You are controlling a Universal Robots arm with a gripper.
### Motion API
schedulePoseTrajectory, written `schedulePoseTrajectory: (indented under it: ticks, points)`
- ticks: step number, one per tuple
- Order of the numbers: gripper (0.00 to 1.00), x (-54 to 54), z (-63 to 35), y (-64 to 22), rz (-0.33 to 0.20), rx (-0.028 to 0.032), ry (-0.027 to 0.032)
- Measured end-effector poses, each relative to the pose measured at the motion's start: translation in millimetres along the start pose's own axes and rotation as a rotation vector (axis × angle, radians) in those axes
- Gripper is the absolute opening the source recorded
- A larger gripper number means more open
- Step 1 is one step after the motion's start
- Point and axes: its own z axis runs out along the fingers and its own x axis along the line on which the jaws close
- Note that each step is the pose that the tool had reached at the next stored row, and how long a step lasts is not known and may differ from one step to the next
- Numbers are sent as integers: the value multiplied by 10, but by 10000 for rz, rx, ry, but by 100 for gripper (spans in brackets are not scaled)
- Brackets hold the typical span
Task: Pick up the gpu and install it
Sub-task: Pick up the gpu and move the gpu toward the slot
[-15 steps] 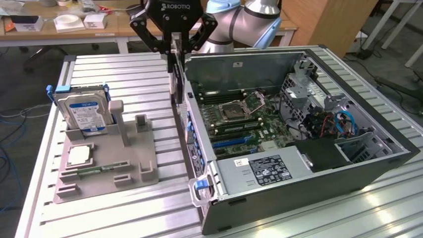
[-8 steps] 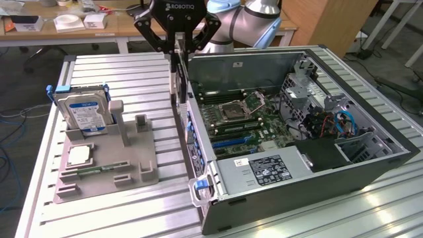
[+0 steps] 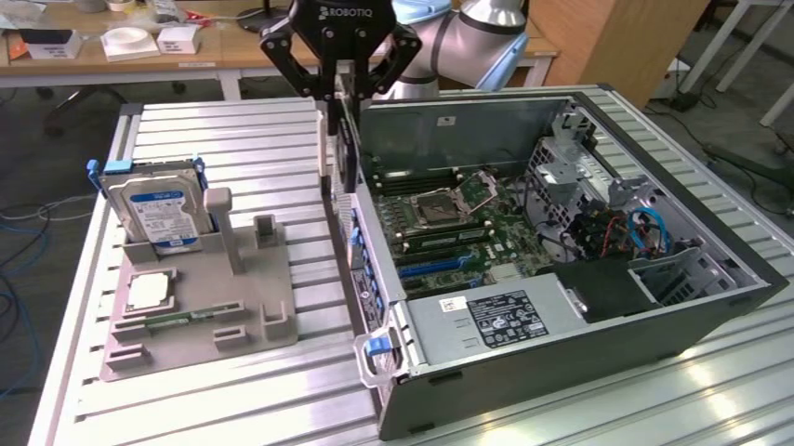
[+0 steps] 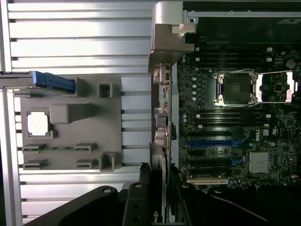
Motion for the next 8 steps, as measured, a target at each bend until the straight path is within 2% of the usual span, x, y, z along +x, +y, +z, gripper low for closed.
schedulePoseTrajectory:
  ticks: [8]
  points:
    - [26,-68,0,3,0,0,0]
